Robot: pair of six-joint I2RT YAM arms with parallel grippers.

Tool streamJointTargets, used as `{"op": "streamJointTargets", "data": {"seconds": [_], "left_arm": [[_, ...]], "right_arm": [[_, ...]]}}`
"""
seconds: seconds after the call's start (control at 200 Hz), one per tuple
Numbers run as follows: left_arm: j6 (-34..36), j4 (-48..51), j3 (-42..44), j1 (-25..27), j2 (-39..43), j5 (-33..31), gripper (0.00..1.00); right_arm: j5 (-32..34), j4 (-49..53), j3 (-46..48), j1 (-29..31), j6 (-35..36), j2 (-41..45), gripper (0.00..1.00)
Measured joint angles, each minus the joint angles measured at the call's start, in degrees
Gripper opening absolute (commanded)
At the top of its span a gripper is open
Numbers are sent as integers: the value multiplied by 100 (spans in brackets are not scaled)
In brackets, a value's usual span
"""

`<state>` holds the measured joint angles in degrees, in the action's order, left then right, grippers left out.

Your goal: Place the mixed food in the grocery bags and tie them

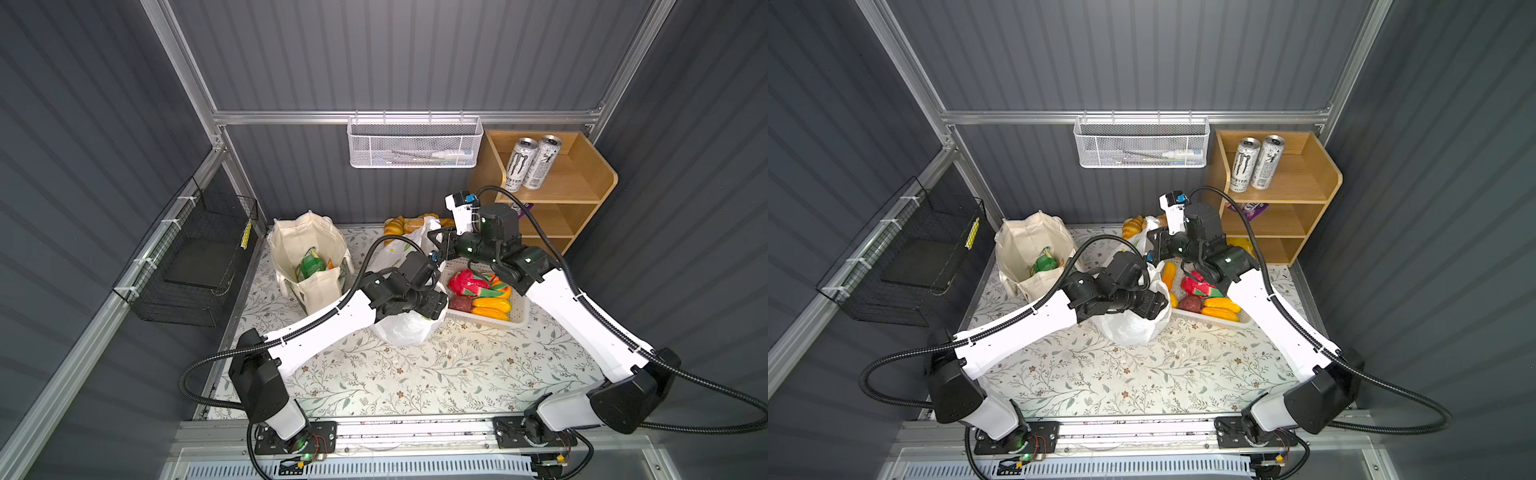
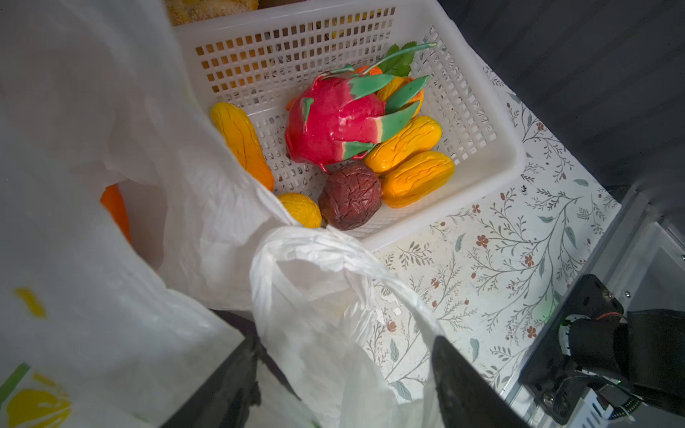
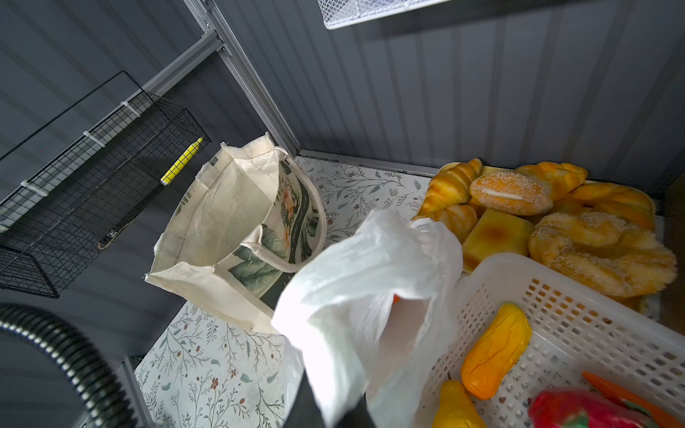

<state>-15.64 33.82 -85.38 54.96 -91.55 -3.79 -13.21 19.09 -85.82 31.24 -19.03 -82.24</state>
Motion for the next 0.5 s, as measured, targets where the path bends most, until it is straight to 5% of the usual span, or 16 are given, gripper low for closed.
{"op": "streamJointTargets", "data": {"seconds": [0.235, 0.5], "left_arm": [[-229, -245, -140, 22, 721, -396, 74], [-330, -328, -396, 343, 385, -516, 73]], "right_arm": [[-9, 42, 131, -4, -2, 13, 0], [59, 70, 221, -70, -9, 11, 0]]}}
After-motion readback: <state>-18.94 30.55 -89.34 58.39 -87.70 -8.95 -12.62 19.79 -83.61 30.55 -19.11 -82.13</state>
